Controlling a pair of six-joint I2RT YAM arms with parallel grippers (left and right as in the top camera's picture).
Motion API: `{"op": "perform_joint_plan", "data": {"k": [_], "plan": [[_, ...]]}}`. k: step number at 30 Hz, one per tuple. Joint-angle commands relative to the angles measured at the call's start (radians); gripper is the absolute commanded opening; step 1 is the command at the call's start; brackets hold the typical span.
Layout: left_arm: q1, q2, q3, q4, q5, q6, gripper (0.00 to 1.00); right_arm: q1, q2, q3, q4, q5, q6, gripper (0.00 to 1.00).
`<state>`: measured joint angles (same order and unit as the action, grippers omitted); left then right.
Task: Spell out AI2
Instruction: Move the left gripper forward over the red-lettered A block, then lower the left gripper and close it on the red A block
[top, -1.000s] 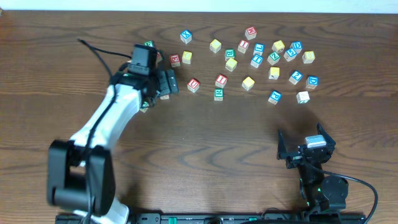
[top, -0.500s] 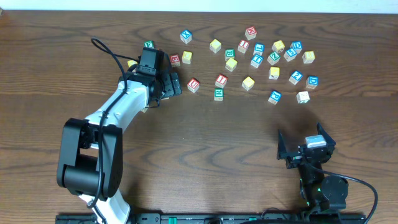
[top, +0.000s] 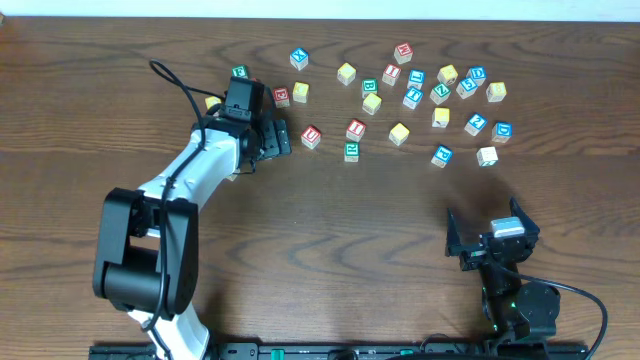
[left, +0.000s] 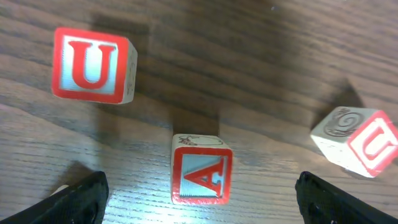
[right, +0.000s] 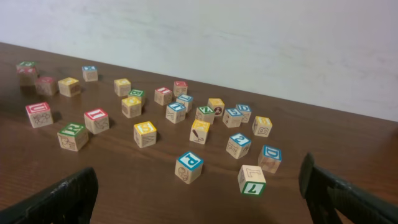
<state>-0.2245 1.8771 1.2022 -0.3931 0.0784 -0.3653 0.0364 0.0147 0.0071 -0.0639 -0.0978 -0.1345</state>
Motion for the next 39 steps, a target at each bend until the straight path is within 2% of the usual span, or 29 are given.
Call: {"op": "perform_joint_plan", "data": {"k": [1, 20, 26, 31, 34, 39], "plan": [[0.000, 0.045, 0.025, -0.008, -0.012, 0.013, 0.95, -0.007, -0.006, -0.002, -0.004, 0.001, 0.018, 0.99], [0.000, 0.077, 0.025, 0.038, -0.012, 0.047, 0.94, -0.007, -0.006, -0.002, -0.004, 0.001, 0.018, 0.99], [0.000, 0.077, 0.025, 0.052, -0.013, 0.066, 0.58, -0.007, -0.006, -0.002, -0.004, 0.001, 0.018, 0.99], [0.000, 0.077, 0.025, 0.051, -0.012, 0.066, 0.50, -0.007, -0.006, -0.002, -0.004, 0.001, 0.018, 0.99], [0.000, 0.077, 0.025, 0.051, -0.013, 0.066, 0.40, -0.007, -0.006, -0.002, -0.004, 0.001, 0.018, 0.99], [0.000, 0.077, 0.025, 0.051, -0.012, 0.079, 0.30, -0.007, -0.006, -0.002, -0.004, 0.001, 0.018, 0.99]]}}
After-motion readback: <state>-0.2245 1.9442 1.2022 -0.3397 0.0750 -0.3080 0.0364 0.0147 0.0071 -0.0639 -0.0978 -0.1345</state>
